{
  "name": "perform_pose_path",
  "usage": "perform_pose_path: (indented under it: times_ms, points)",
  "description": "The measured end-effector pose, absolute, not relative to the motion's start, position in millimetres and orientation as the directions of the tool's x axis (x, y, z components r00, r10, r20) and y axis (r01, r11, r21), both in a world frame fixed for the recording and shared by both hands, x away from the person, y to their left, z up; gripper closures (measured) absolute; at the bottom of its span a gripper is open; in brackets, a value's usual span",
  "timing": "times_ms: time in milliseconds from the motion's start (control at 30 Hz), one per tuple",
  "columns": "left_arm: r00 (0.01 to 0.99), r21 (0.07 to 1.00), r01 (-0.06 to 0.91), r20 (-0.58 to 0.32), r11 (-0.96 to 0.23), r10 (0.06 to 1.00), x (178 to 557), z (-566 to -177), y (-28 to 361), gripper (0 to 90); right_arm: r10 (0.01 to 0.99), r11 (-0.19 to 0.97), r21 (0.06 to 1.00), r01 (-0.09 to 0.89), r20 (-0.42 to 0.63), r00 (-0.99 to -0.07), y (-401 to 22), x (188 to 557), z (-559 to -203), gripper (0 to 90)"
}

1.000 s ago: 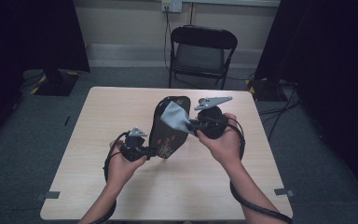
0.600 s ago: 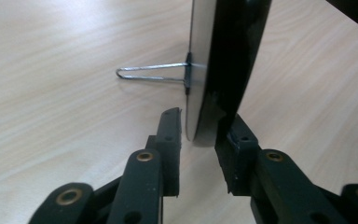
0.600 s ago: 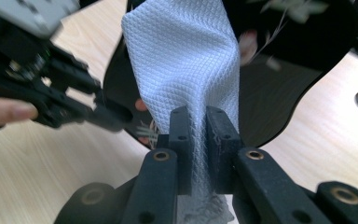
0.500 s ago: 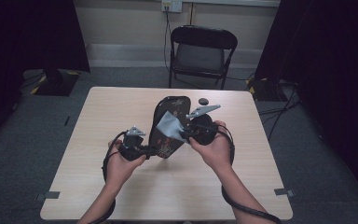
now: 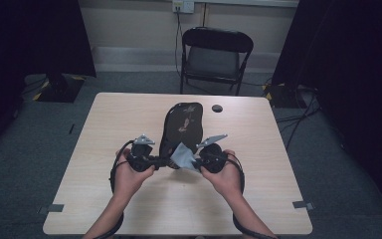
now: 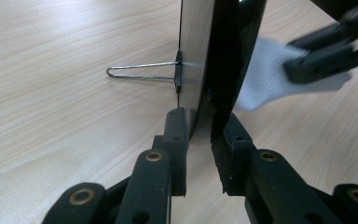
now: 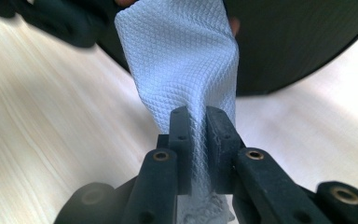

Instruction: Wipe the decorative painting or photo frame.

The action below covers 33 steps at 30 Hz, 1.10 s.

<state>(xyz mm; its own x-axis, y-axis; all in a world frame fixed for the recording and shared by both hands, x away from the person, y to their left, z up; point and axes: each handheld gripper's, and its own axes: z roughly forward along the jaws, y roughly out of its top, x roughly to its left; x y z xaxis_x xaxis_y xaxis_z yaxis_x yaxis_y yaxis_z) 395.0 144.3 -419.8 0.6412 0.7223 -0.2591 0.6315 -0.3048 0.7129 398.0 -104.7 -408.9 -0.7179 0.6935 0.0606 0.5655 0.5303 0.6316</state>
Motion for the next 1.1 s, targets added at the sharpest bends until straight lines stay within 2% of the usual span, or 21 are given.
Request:
perform_pose_path:
  times_ms: [333, 600, 800, 1100]
  points:
    - [0.635, 0.71, 0.636, -0.259, -0.302, 0.728, 395, -418, 145, 76.1, 0.702, 0.557, 0.563, 0.611, 0.073, -0.708, -109, 395, -448, 82.4]
    - [0.64, 0.716, 0.622, -0.231, -0.317, 0.733, 395, -418, 144, 77.1, 0.71, 0.558, 0.543, 0.627, 0.079, -0.7, -115, 393, -456, 82.4]
    - [0.641, 0.722, 0.615, -0.222, -0.317, 0.735, 395, -418, 144, 77.5, 0.715, 0.535, 0.586, 0.609, 0.071, -0.696, -123, 392, -426, 82.4]
    - [0.636, 0.714, 0.62, -0.216, -0.325, 0.741, 395, -417, 144, 78.0, 0.707, 0.489, 0.712, 0.504, 0.015, -0.707, -127, 392, -335, 82.4]
